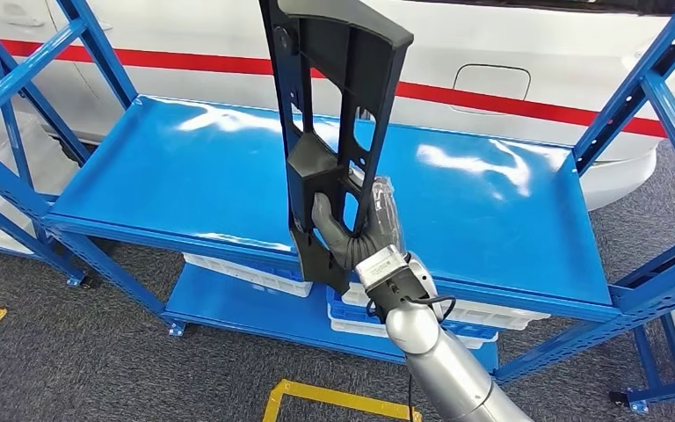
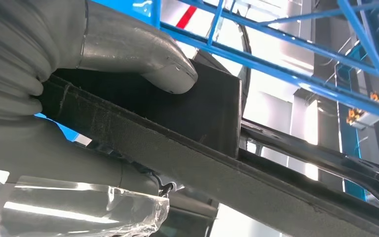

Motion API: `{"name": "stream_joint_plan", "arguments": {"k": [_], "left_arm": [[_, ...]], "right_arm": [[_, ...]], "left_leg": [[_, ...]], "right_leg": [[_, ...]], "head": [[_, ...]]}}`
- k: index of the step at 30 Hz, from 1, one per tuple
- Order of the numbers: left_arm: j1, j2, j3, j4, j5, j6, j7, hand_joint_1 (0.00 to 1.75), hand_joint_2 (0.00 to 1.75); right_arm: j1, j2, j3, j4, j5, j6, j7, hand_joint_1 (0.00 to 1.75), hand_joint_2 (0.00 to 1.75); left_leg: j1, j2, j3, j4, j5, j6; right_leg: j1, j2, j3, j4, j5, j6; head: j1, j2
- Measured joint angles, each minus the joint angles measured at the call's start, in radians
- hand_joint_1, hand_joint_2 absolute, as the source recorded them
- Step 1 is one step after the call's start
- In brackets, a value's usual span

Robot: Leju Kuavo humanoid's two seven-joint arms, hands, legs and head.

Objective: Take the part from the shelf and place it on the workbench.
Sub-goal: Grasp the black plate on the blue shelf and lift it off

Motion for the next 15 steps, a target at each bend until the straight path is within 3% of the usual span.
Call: {"name": "stream_joint_plan", "arguments": {"k": [2,5,7,10,12,13,15], "left_arm": [[-0.001,0.000,0.000,0.000,-0.002,-0.001,0.001,0.00,1.75],[-0.003,0.000,0.000,0.000,-0.007,-0.001,0.001,0.00,1.75],[-0.007,-0.001,0.000,0.000,-0.011,-0.001,0.001,0.00,1.75],[-0.010,-0.003,0.001,0.000,-0.011,0.001,0.001,0.00,1.75],[-0.009,-0.003,0.003,0.000,-0.011,0.003,0.001,0.00,1.75],[-0.009,-0.004,0.005,0.000,-0.011,0.003,0.001,0.00,1.75],[-0.010,-0.006,0.007,0.000,-0.010,0.003,0.001,0.00,1.75]], "right_arm": [[0.003,0.000,-0.005,0.000,0.007,0.013,-0.005,1.75,1.75],[0.003,0.002,-0.009,0.000,0.020,0.036,-0.015,1.75,1.75],[0.003,0.004,-0.014,-0.001,0.026,0.043,-0.018,1.75,1.75],[0.010,0.002,-0.022,-0.001,0.029,0.054,-0.023,1.75,1.75],[0.018,0.001,-0.027,0.001,0.029,0.062,-0.029,1.75,1.75],[0.020,0.001,-0.028,0.001,0.029,0.065,-0.031,1.75,1.75],[0.020,0.001,-0.030,0.001,0.029,0.068,-0.033,1.75,1.75]], "left_leg": [[0.000,0.000,-0.003,0.005,-0.002,0.004],[0.001,0.001,-0.002,0.002,0.007,0.019],[0.005,0.005,0.003,-0.017,0.024,0.031],[0.006,0.009,-0.001,-0.024,0.033,0.039],[0.006,0.010,-0.007,-0.019,0.034,0.038],[0.006,0.010,-0.011,-0.015,0.034,0.037],[0.007,0.009,-0.018,-0.002,0.031,0.032]], "right_leg": [[0.000,0.000,0.000,0.000,0.001,0.001],[0.000,0.000,0.001,-0.004,0.006,0.013],[0.004,-0.001,-0.012,0.024,-0.018,0.013],[0.005,-0.002,-0.082,0.196,-0.104,0.000],[0.004,-0.002,-0.104,0.266,-0.125,0.006],[0.003,-0.003,-0.087,0.244,-0.111,0.015],[-0.001,-0.006,-0.012,0.112,-0.069,0.030]], "head": [[0.000,0.000],[0.000,0.000],[0.001,0.000],[0.002,0.000],[0.002,0.000],[0.002,0.000],[0.002,0.000]]}}
